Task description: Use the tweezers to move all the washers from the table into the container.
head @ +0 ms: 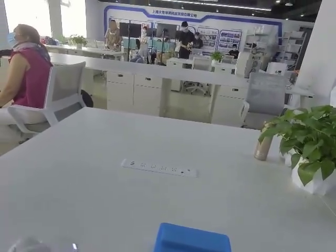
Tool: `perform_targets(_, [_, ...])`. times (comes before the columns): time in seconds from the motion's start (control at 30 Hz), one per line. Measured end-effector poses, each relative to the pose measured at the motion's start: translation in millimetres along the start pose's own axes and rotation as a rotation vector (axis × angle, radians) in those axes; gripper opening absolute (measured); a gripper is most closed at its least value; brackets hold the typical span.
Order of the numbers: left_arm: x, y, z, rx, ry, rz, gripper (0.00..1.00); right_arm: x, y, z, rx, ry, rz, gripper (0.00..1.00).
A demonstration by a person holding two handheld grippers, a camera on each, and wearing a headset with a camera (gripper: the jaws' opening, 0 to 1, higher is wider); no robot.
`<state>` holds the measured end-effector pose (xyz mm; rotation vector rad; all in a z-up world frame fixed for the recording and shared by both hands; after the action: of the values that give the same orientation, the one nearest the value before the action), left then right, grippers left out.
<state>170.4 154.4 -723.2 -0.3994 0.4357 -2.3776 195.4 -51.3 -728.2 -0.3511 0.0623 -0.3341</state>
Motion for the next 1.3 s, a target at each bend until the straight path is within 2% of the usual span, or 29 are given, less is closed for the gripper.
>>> perform_targets(0.13, [4.5,8.5,-8.6,-0.082,0.073,-0.04,0.26,-1.8,0.1,-10.4,-0.059,-0.009,0.008,0.13])
perform_targets(0.17, [6.1,10.9,-9.7,-0.092,0.075,-0.045,0.26,-2.3,0.2,-11.7,-0.064,-0.006,0.01,0.13])
perform_targets(0.23, [9.1,17.0,-10.0,-0.083,0.05,-0.065,0.26,-2.5,1.5,-18.9,-0.077,0.002,0.016,0.13])
perform_targets(0.3, [10.0,23.0,-11.8,-0.095,0.049,-0.074,0.24,-5.5,0.2,-18.0,-0.09,0.002,0.019,0.13])
perform_targets(0.37, [10.4,28.3,-15.2,-0.144,0.105,-0.091,0.24,-7.2,0.1,-21.1,-0.101,0.001,0.021,0.13])
perform_targets(0.43, [12.5,35.1,-15.6,-0.156,0.129,-0.095,0.23,-9.0,-0.3,-23.4,-0.108,0.013,0.024,0.14])
perform_targets(0.53, [14.9,43.0,-17.0,-0.184,0.161,-0.132,0.22,-10.2,-0.5,-26.5,-0.116,0.02,0.028,0.14])
perform_targets(0.57, [13.9,45.5,-19.0,-0.222,0.198,-0.143,0.21,-10.5,-0.6,-27.4,-0.121,0.017,0.028,0.14])
perform_targets(0.6, [14.0,47.3,-19.8,-0.24,0.22,-0.148,0.2,-10.2,-0.7,-28.1,-0.124,0.015,0.028,0.14])
perform_targets(0.63, [14.5,50.2,-20.4,-0.259,0.25,-0.156,0.2,-10.3,-0.8,-28.4,-0.126,0.014,0.027,0.14])
perform_targets(0.67, [14.8,51.2,-20.6,-0.263,0.255,-0.159,0.19,-9.9,-0.6,-29.1,-0.126,0.014,0.027,0.14])
perform_targets(0.77, [15.5,59.3,-24.1,-0.288,0.252,-0.184,0.17,-9.9,-1.0,-30.0,-0.124,0.025,0.019,0.14])
perform_targets(0.83, [15.1,61.4,-27.6,-0.319,0.242,-0.185,0.13,-9.3,-1.3,-30.9,-0.123,0.034,0.01,0.13])
perform_targets(0.93, [14.9,66.8,-32.7,-0.361,0.303,-0.206,0.08,-9.4,-2.0,-32.7,-0.118,0.048,0.004,0.13])
perform_targets(1.17, [11.9,73.4,-40.2,-0.433,0.405,-0.218,0.08,-9.2,-4.0,-37.0,-0.123,0.07,-0.009,0.13])
perform_targets(1.3, [8.9,77.5,-43.1,-0.435,0.376,-0.234,0.05,-6.1,-3.9,-37.7,-0.116,0.082,-0.02,0.13])
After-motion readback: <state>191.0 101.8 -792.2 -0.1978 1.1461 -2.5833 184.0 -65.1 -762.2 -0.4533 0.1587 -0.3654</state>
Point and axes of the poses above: the centre of the closed fingertips' face, and the gripper's own axes: y roughly forward along the fingers, x roughly to its right, z roughly out of its top, the point moved 8 cm from there along -y, roughly backward along the fingers, and after that the axes turned 14 degrees about x, right-handed, at the moved point
